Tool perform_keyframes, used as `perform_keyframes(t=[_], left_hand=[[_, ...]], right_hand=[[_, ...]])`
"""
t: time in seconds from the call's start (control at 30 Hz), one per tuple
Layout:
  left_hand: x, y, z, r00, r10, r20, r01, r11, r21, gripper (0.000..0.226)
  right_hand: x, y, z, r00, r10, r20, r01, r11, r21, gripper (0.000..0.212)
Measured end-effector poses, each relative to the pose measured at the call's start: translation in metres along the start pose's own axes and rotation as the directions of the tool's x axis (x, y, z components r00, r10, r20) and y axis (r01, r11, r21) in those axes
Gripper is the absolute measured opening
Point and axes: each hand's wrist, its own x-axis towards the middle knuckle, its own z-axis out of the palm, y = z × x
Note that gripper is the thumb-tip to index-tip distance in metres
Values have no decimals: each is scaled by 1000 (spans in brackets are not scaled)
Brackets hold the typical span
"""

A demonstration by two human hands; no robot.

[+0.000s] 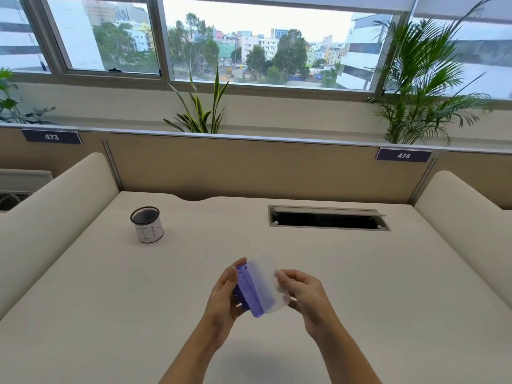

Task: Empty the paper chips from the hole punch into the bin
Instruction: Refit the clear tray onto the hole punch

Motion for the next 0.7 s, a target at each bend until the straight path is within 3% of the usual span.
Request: perform_keyframes(t=[0.13,0.33,0.7], left_hand=[[3,6,7,1000,10,29,-8,998,-55,40],[1,13,14,997,30,78,-26,999,-40,36],[-6,24,21,993,-1,115,9,997,-73,46]], right_hand=[[1,4,0,993,-94,-76,86,990,-108,9],[10,10,5,974,-212,-79,172,923,-345,8],[15,10,4,963,-260,-78,218,913,-343,12]])
